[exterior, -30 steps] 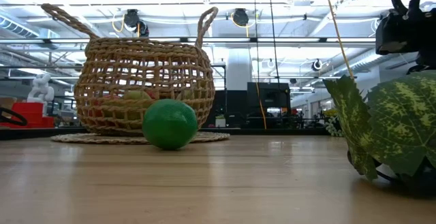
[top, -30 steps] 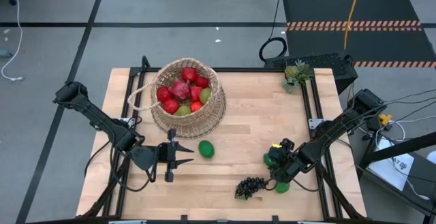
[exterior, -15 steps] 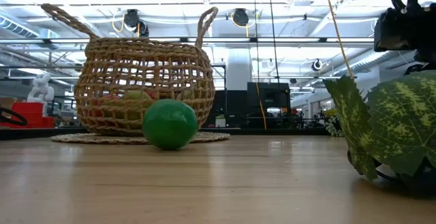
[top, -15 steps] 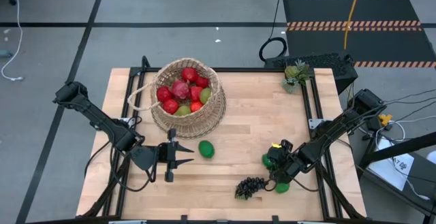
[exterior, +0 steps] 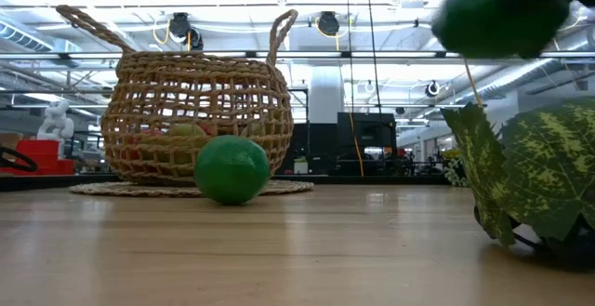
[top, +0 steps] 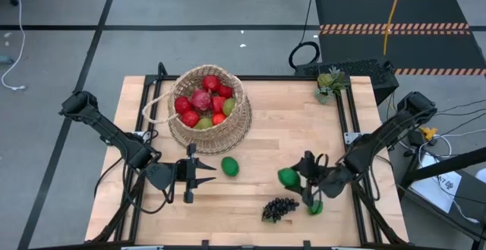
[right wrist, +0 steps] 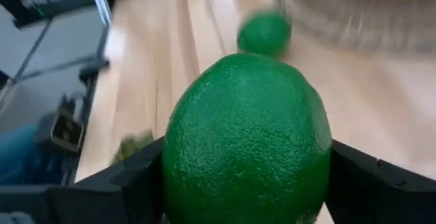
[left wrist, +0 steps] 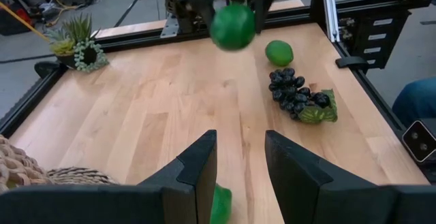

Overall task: Build produce basket
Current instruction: Put the lime into the basket

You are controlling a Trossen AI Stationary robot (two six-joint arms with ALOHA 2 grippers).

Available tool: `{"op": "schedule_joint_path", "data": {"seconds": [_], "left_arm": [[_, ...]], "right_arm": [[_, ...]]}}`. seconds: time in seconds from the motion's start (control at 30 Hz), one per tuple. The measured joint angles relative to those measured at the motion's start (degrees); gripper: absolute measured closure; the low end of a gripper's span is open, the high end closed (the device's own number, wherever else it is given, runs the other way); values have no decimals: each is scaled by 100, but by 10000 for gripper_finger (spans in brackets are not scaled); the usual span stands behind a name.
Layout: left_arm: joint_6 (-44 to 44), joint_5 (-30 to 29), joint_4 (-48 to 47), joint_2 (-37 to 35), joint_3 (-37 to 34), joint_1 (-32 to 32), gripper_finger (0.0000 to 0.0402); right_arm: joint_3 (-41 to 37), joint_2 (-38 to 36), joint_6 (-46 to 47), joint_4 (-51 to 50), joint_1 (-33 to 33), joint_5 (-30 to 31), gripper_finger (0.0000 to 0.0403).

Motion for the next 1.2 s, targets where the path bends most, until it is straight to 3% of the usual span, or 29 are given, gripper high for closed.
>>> {"op": "schedule_joint_path", "data": {"seconds": [0.37, 0.77, 1.03, 1.2], "left_arm": [[-26, -13, 7, 0, 0, 0, 275], [-6, -41, 4, 0, 0, 132, 275], [-65, -48, -2, 0, 0, 243, 275], [-116, -48, 0, 0, 0, 243, 275]], "right_arm": [[-34, -363, -2883, 1696, 0, 1356, 99], [-1506, -342, -4127, 5372, -50, 896, 97], [-1743, -347, -4894, 5905, -92, 902, 97], [-1745, -347, -6214, 5917, -96, 912, 97]]}}
